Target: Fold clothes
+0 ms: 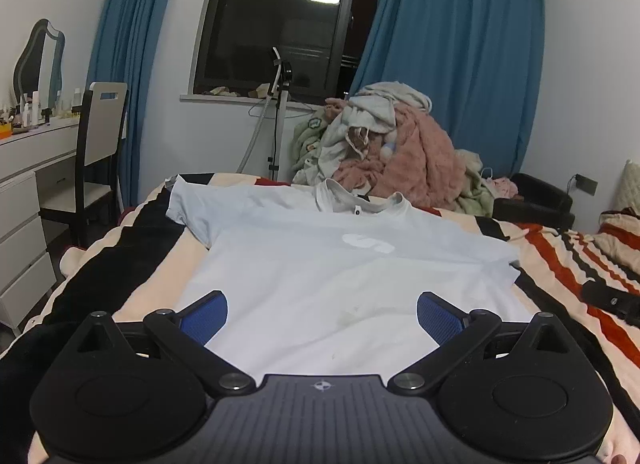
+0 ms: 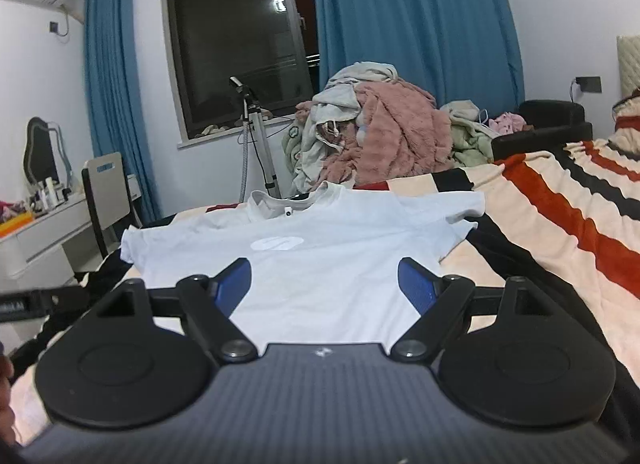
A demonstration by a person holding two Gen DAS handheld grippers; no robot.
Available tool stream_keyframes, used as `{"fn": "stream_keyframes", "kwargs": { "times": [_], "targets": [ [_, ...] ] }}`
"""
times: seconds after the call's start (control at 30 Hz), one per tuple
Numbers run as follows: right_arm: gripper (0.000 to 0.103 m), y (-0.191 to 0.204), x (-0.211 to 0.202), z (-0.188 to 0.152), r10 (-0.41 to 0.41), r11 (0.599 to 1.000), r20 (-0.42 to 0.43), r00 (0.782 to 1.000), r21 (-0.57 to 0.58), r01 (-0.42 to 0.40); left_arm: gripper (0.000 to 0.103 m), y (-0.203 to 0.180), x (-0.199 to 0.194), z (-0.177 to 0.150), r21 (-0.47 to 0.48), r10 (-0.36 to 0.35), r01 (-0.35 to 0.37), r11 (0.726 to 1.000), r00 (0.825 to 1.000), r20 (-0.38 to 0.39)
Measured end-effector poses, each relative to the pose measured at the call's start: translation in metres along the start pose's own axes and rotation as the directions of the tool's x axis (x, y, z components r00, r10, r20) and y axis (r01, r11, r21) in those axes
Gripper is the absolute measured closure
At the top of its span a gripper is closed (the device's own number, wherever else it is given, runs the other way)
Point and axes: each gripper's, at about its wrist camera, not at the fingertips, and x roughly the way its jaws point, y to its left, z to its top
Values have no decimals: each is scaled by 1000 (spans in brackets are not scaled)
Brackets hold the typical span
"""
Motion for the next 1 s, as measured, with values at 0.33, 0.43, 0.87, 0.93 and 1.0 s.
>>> {"fn": "stream_keyframes", "kwargs": {
  "times": [0.33, 0.43, 0.87, 0.93, 1.0],
  "targets": [
    [21, 5, -6, -8, -23, 999, 12, 1000, -24, 23, 1, 1, 6, -7, -4, 23, -23, 1000, 1000, -19],
    [21, 3, -4, -8, -27, 999, 5, 1000, -17, 28, 1, 1, 8, -7, 4, 30, -30, 1000, 999, -17],
    [21, -1, -2, -10, -40, 999, -10, 999, 6, 40, 1, 0, 14, -11, 15, 38, -37, 999, 999, -31],
    [21, -1, -1, -10, -42, 999, -12, 999, 6, 43, 1, 0, 15, -11, 12, 35, -35, 999, 999, -33],
    [21, -2, -1, -10, -44, 999, -13, 999, 8, 44, 1, 0, 15, -12, 14, 35, -34, 999, 999, -32]
  ]
}}
